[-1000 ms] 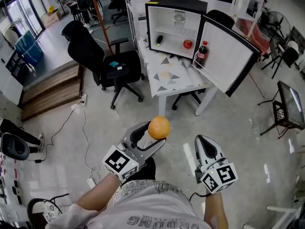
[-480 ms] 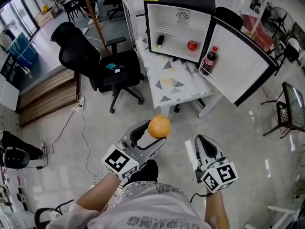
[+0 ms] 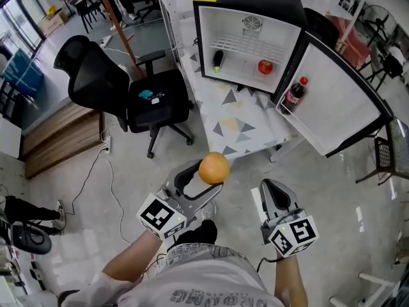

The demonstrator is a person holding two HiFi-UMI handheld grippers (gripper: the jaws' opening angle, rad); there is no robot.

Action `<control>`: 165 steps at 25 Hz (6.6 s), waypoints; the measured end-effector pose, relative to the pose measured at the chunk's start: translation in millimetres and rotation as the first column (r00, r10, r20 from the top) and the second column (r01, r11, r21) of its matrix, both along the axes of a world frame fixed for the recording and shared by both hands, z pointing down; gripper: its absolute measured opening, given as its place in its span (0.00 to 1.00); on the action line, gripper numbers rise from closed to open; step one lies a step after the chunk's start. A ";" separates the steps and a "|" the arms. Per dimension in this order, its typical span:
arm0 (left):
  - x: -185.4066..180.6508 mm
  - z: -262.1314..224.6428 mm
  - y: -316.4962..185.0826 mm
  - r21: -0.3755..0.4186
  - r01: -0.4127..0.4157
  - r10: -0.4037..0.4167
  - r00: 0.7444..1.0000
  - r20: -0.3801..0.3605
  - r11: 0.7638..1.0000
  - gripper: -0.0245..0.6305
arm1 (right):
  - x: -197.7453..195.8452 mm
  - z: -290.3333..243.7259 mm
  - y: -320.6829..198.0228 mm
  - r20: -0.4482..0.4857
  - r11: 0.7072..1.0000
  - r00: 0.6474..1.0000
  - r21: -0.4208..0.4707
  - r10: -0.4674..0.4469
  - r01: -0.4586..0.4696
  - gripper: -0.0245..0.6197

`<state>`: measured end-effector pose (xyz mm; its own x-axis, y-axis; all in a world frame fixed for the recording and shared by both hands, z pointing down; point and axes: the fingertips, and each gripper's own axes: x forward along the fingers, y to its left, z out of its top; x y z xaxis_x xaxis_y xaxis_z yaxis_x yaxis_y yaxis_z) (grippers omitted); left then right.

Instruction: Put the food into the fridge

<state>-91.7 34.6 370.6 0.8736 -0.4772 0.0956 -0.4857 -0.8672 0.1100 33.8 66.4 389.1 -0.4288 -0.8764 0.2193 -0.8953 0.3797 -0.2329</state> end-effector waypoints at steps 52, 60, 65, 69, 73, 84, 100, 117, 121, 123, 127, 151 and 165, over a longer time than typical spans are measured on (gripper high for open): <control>55.4 -15.0 -202.1 0.049 -0.059 0.057 0.998 0.037 0.997 0.48 | 40.3 -21.0 -200.0 0.028 0.998 0.999 0.049 0.037 -0.038 0.04; 93.5 -17.7 -243.4 0.067 -0.064 0.060 0.996 0.062 0.996 0.48 | 71.0 -17.9 -239.0 0.043 0.999 0.999 0.044 0.020 -0.022 0.04; 117.2 -15.5 -270.1 0.074 -0.067 0.060 0.994 0.088 0.995 0.48 | 90.5 -16.4 -263.3 0.045 0.999 0.999 0.042 0.016 -0.018 0.04; 137.3 -11.5 -291.4 0.084 -0.074 0.064 0.991 0.115 0.994 0.48 | 103.5 -15.7 -280.4 0.036 0.999 0.999 0.051 0.013 -0.015 0.04; 157.3 -11.0 -310.5 0.095 -0.086 0.072 0.988 0.140 0.992 0.48 | 114.3 -13.2 -294.4 0.049 0.999 0.999 0.051 0.004 -0.006 0.04; 191.9 -0.4 -363.3 0.150 -0.132 0.095 0.968 0.233 0.980 0.48 | 130.1 -1.6 -328.5 0.063 0.998 0.998 0.057 0.006 -0.010 0.04; 244.0 17.8 -416.6 0.209 -0.267 0.178 0.914 0.364 0.941 0.48 | 137.9 4.1 -357.6 0.087 0.996 0.995 0.068 0.046 -0.052 0.04; 288.0 52.2 -462.6 0.265 -0.399 0.208 0.816 0.539 0.878 0.48 | 136.2 0.7 -369.1 0.075 0.991 0.994 0.103 0.073 -0.081 0.04; 296.1 65.7 -474.6 0.266 -0.437 0.211 0.776 0.594 0.859 0.48 | 136.0 1.1 -369.1 0.068 0.991 0.995 0.104 0.078 -0.085 0.04; 298.8 70.8 -480.7 0.264 -0.450 0.213 0.761 0.612 0.853 0.48 | 134.8 1.3 -368.5 0.065 0.991 0.995 0.104 0.076 -0.083 0.04; 305.6 76.5 -491.0 0.266 -0.467 0.205 0.737 0.644 0.843 0.48 | 134.2 4.7 -367.5 0.059 0.992 0.996 0.096 0.071 -0.077 0.04; 333.6 94.0 -499.2 0.334 -0.565 0.119 0.618 0.777 0.754 0.50 | 139.8 17.4 -361.1 0.075 0.994 0.994 0.072 0.076 -0.081 0.04; 331.5 89.0 -500.0 0.341 -0.545 0.105 0.629 0.770 0.766 0.52 | 142.9 17.6 -357.6 0.084 0.993 0.993 0.075 0.080 -0.086 0.04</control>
